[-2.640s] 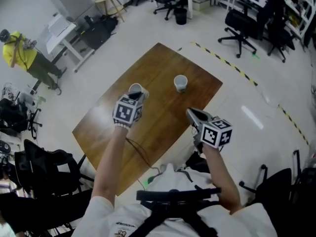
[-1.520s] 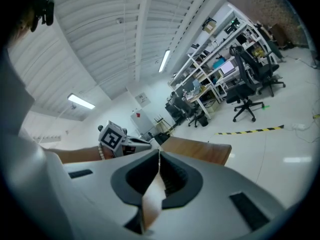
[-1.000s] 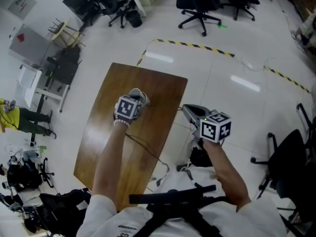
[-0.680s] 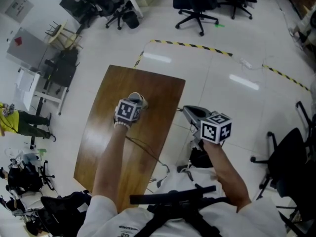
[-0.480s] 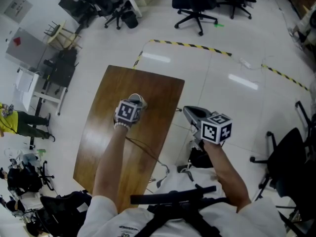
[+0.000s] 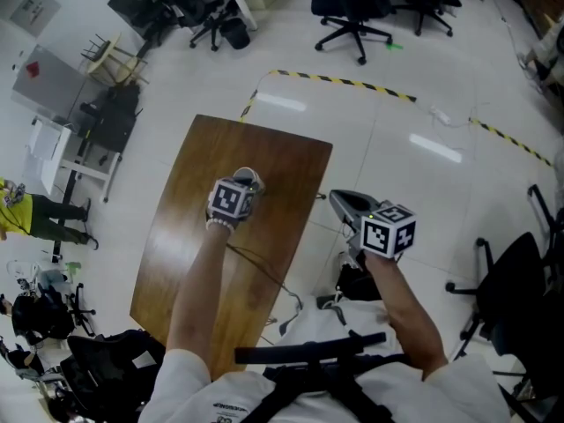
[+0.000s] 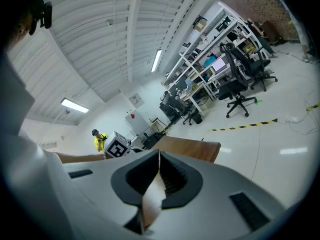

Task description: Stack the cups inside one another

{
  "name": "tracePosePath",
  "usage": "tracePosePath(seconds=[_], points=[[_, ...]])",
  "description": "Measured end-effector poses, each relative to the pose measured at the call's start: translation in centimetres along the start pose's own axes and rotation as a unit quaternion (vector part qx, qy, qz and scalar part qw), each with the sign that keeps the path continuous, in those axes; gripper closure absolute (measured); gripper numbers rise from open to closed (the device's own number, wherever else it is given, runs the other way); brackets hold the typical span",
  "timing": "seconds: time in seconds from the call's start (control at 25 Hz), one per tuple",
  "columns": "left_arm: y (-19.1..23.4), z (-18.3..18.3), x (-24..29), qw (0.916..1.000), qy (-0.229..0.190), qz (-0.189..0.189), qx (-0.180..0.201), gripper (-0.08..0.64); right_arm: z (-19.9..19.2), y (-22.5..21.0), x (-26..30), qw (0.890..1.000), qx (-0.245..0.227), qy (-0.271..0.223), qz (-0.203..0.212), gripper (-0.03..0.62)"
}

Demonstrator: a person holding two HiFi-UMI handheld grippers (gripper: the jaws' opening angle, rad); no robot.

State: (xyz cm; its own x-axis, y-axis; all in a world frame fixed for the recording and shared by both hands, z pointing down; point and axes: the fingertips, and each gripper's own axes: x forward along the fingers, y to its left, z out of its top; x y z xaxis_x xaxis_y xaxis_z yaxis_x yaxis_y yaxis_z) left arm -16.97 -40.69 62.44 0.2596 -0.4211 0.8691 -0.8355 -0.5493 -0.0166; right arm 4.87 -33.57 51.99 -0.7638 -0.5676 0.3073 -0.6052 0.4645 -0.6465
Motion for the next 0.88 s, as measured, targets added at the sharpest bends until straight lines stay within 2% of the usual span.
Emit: tracePosePath(seconds=[0.2,0.32,0.4,0.52,0.6,0.72,0.88], points=[[-0.8,0.8,-0.9,0.9991,-0.03,-0.01,-0.029,0.46,0.0,0.0,0.1,1.0,-0.001,0.003,0.007,0.569],[-0.5,1.7,-3.0,0.9949,-0.068,0.001,-0.074,0.46,0.4,-0.2,0.4,1.0,-0.003,0.009,0.018,0.569],[-0.4,1.9,-4.9,0.9866,-0.109,0.008,-0.121,0.46,0.5,-0.3,0.9,0.999,-0.006,0.017,0.029,0.569],[0.0,0.9,-8.2,0.9628,-0.176,0.029,-0.203,0.46,0.2,-0.2,2.2,0.998,-0.014,0.038,0.049,0.569],[0.2,-0.6,-10.8,0.9449,-0.212,0.056,-0.243,0.46,-0.1,0.4,3.3,0.996,-0.022,0.054,0.065,0.569],[-0.1,-3.8,-14.3,0.919,-0.249,0.096,-0.29,0.46,-1.0,1.8,5.2,0.992,-0.039,0.081,0.089,0.569],[-1.8,-8.6,-18.3,0.8875,-0.275,0.143,-0.341,0.466,-2.5,4.0,6.8,0.985,-0.061,0.118,0.108,0.571]])
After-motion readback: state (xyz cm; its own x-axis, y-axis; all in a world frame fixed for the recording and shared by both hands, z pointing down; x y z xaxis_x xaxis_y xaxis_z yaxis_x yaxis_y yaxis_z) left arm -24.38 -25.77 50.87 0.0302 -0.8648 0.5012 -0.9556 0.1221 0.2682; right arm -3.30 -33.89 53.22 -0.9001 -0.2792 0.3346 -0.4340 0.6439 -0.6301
